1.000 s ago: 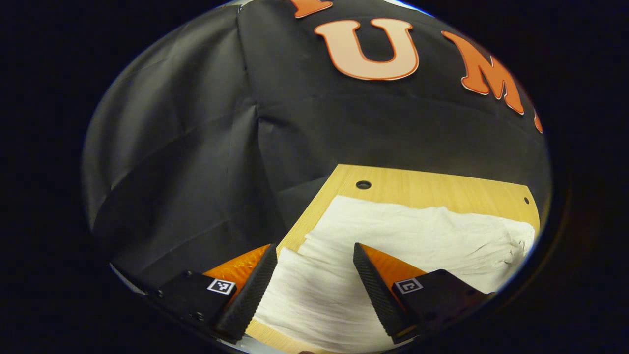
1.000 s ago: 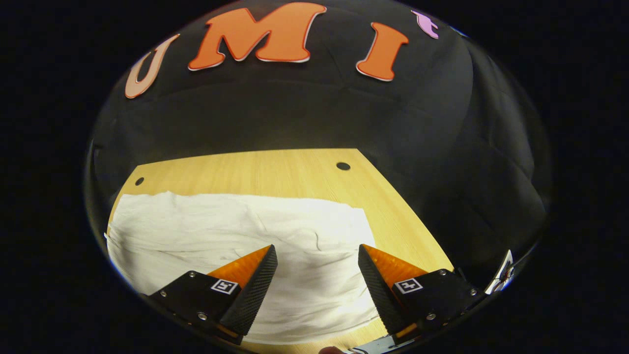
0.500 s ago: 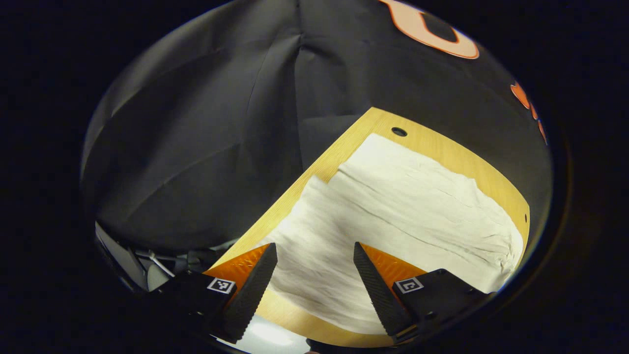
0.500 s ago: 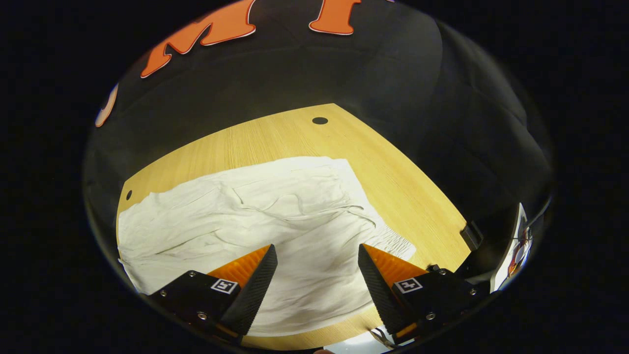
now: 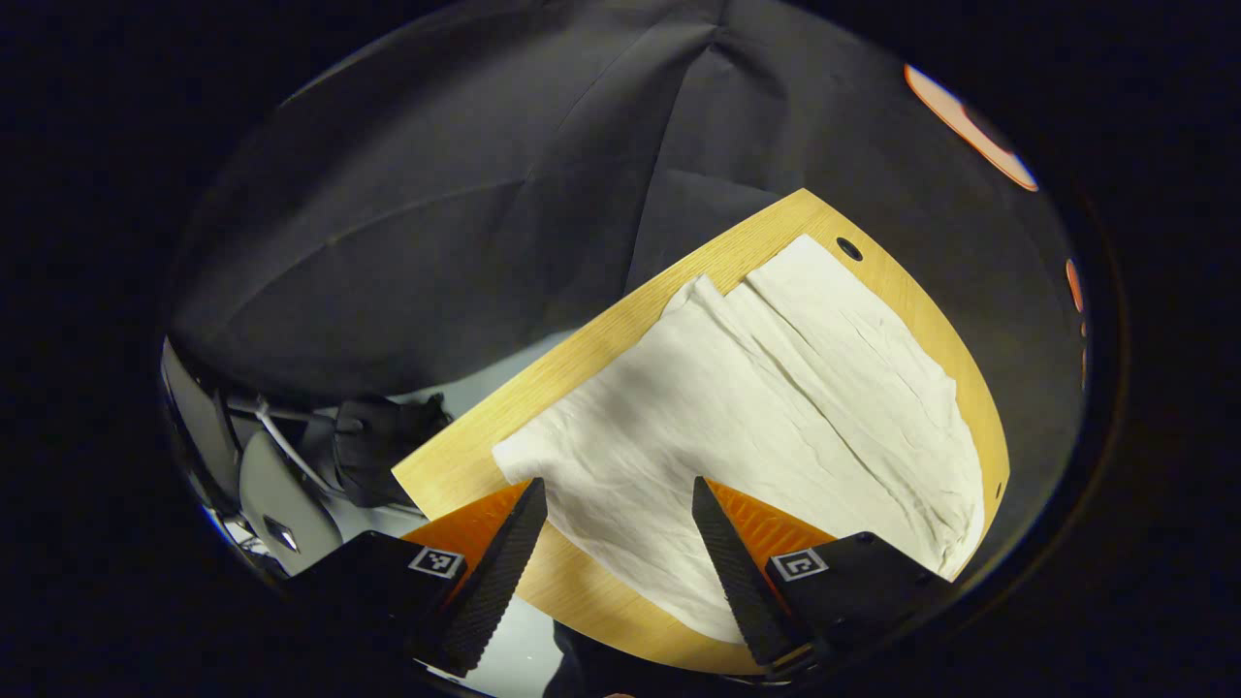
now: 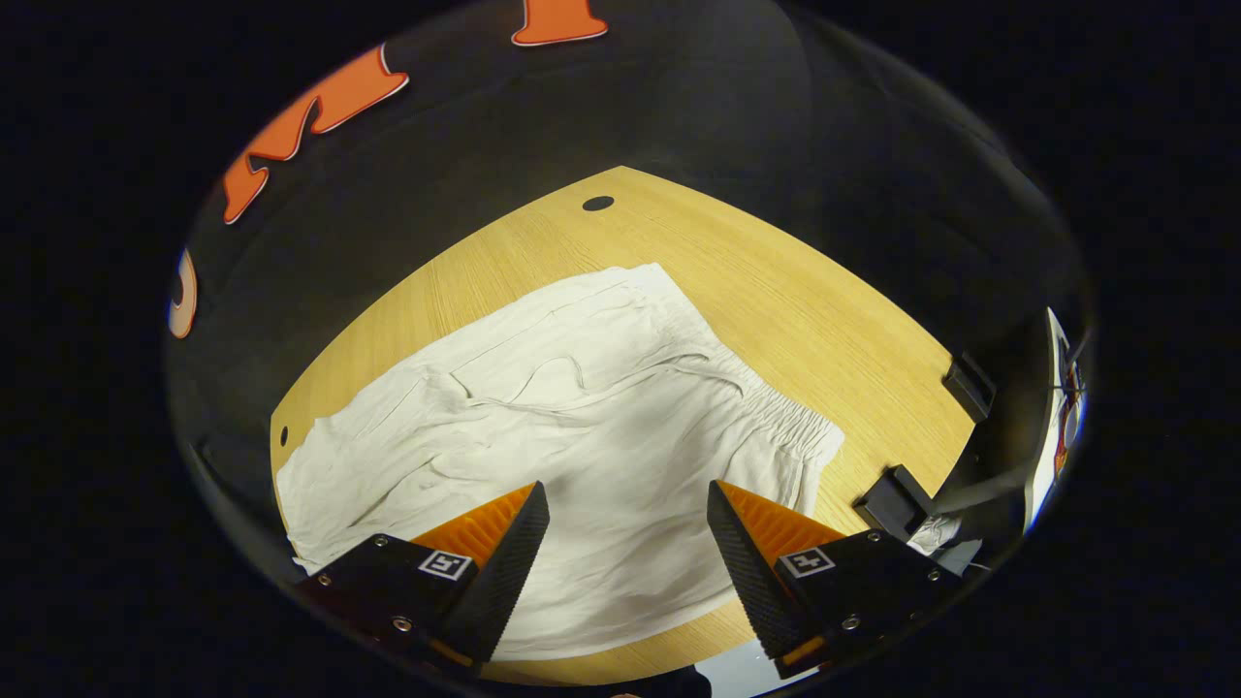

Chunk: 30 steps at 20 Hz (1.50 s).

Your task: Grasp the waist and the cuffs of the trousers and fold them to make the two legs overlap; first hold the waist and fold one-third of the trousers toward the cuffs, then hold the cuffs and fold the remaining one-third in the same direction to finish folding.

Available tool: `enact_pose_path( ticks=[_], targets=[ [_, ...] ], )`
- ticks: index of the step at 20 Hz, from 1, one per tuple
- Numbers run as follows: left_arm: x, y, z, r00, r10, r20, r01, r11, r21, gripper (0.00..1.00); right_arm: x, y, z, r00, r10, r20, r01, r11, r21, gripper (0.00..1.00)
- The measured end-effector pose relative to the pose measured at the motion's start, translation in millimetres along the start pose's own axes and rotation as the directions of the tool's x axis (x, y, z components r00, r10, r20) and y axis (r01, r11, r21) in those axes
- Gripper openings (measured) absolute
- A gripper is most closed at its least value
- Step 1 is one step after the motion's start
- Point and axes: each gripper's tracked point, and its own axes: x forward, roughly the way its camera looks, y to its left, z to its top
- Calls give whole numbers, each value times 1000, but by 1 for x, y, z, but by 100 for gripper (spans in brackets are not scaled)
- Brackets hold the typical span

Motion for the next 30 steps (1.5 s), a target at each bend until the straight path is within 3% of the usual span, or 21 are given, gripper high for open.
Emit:
enact_pose_path(
  ticks=[5, 7, 12, 18, 25, 26, 27, 28, 29, 30],
  targets=[
    [4, 20, 3, 999, -14, -29, 11, 993, -120, 96, 6, -14, -8, 999, 4, -40, 0, 995, 98, 100],
    [6, 23, 2, 998, -41, -46, 32, 983, -179, 100, 9, -13, -14, 998, 26, -57, -17, 987, 159, 100],
    [18, 26, 3, 993, -105, -50, 84, 947, -311, 99, 11, -19, -15, 997, 46, -66, -32, 980, 197, 100],
    [23, 37, 12, 984, -180, -13, 160, 902, -401, 98, 17, -38, -9, 997, 59, -51, -43, 962, 268, 100],
    [43, 6, 39, 960, -272, 63, 274, 870, -409, 74, 20, -47, -17, 995, 67, -68, -43, 952, 303, 100],
    [46, 2, 39, 958, -280, 67, 283, 874, -396, 73, 21, -47, -17, 995, 70, -68, -46, 952, 303, 94],
    [49, -1, 40, 957, -281, 66, 284, 873, -396, 72, 21, -50, -18, 995, 69, -68, -45, 951, 306, 100],
    [52, -6, 42, 953, -296, 71, 299, 866, -401, 54, 21, -53, -18, 995, 70, -68, -45, 950, 310, 100],
    [54, -10, 46, 949, -305, 78, 310, 866, -392, 48, 22, -59, -20, 996, 62, -68, -38, 949, 314, 100],
    [58, -9, 45, 953, -295, 73, 300, 874, -382, 48, 22, -65, -21, 996, 53, -67, -29, 948, 316, 100]
  ],
)
